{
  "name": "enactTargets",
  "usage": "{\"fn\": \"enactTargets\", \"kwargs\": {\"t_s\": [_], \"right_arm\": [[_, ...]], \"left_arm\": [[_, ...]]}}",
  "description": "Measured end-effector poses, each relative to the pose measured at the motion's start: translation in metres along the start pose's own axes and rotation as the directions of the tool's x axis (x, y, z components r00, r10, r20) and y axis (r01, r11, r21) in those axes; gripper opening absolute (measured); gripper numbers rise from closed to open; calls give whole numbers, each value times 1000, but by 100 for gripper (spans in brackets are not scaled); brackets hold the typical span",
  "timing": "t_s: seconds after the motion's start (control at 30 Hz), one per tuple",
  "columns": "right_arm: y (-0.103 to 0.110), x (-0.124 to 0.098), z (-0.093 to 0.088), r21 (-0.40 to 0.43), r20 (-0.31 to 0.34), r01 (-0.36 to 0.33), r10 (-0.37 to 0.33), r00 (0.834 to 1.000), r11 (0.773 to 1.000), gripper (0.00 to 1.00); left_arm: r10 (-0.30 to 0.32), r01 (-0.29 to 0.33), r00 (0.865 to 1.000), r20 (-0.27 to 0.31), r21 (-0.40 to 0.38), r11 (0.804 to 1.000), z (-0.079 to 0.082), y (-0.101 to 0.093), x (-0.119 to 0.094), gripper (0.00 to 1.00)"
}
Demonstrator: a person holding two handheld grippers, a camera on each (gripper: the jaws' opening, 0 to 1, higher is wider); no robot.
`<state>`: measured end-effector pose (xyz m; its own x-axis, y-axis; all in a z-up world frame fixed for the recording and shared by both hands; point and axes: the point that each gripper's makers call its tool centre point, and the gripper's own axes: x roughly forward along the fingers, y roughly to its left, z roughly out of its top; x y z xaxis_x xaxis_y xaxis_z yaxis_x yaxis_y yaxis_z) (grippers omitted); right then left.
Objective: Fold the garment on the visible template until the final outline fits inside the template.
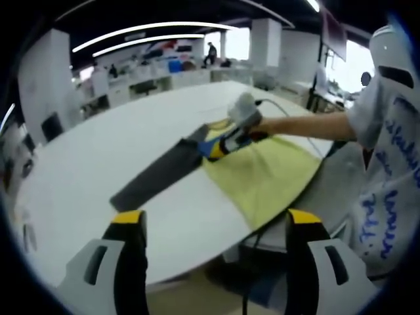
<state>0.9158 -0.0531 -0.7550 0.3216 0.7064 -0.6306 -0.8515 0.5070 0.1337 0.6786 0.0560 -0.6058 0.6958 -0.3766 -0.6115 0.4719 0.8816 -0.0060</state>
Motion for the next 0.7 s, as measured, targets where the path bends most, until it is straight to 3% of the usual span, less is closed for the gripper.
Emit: {"fn": "enactTargets", "kwargs": {"t_s": [0.2,0.37,0.7], "right_arm": [[-4,-9,6,-18,25,20,-20,1000,1000,14],[-6,-16,10,-18,54,35,-34,998,999,26],[-11,-35,10,-38,51,65,-63,997,997,48]], "left_arm": [[5,-5,1000,-4,1,1000,1,0,1,83],[2,-2,1000,-7,3,1000,0,-2,2,83],[10,-10,1000,6,8,1000,4,-5,2,83]]}}
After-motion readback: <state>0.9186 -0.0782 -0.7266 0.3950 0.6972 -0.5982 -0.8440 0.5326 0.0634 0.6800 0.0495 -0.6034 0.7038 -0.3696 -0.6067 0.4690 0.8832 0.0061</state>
